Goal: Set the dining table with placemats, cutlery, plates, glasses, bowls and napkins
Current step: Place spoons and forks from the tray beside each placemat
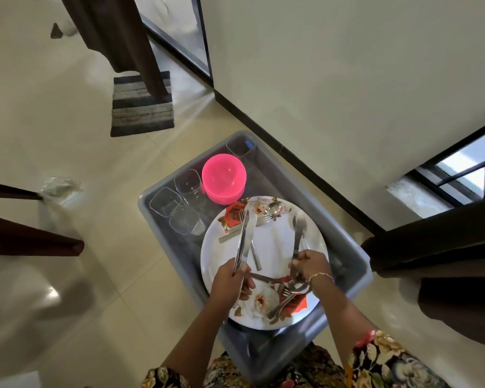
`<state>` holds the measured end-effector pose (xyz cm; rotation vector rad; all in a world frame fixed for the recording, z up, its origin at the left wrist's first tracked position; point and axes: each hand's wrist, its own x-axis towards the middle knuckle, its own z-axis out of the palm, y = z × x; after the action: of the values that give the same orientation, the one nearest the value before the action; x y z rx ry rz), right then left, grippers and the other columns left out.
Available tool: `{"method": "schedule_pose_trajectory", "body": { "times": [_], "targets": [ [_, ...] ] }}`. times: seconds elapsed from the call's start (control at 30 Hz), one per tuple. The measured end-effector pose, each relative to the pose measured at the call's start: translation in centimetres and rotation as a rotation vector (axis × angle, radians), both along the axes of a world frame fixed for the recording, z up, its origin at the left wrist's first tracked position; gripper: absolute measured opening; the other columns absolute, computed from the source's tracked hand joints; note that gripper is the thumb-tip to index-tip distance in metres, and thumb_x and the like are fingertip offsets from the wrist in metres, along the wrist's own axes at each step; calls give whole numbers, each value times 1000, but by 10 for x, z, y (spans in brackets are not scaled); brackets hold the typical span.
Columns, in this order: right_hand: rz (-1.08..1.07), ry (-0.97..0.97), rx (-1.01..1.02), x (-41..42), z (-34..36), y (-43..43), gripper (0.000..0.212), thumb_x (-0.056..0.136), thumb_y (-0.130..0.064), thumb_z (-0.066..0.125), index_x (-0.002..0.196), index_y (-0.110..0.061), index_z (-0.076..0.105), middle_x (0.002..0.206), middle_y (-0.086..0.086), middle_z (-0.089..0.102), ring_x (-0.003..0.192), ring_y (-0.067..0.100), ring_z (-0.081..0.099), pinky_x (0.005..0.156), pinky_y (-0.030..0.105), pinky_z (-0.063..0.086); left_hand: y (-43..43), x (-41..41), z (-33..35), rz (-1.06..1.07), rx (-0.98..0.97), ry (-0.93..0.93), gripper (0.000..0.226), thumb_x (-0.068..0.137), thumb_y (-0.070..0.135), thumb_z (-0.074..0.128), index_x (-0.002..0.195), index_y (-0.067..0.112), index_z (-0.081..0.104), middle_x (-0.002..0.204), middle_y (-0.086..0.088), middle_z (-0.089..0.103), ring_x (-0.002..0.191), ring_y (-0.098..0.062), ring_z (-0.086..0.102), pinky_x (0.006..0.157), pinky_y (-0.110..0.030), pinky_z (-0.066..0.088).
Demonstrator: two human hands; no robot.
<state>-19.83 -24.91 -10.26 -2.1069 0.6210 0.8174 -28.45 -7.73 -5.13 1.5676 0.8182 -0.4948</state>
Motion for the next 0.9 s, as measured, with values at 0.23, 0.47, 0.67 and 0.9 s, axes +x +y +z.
{"method": "schedule_pose_trajectory", "body": {
  "times": [0.23,0.47,0.67,0.9],
  "targets": [
    [-25,-170,160,12,32,0,7,78,5,65,84,3,64,87,17,70,84,30,67,82,39,53,0,0,19,110,-93,-117,19,101,12,37,103,8,56,63,-7,62,41,-11,43,42,-21,36],
    [202,-223,405,-2,76,23,20,90,9,44,81,-6,56,66,12,61,53,18,65,59,33,55,10,-18,61,431,-161,-207,20,101,15,38,89,8,52,57,-3,45,34,-6,29,34,-14,21],
    [555,-220,567,-35,126,54,21,92,3,44,81,-12,54,64,10,59,46,18,53,47,27,49,14,-81,105,748,-79,-340,21,100,15,40,85,8,52,56,-3,46,35,-8,30,35,-16,22],
    [986,-194,614,-95,151,110,27,92,6,40,80,-16,51,58,2,53,35,-1,41,38,11,31,26,-171,140,1073,-82,-430,19,102,16,36,89,10,49,55,0,41,33,-5,28,33,-13,20]
  ]
}}
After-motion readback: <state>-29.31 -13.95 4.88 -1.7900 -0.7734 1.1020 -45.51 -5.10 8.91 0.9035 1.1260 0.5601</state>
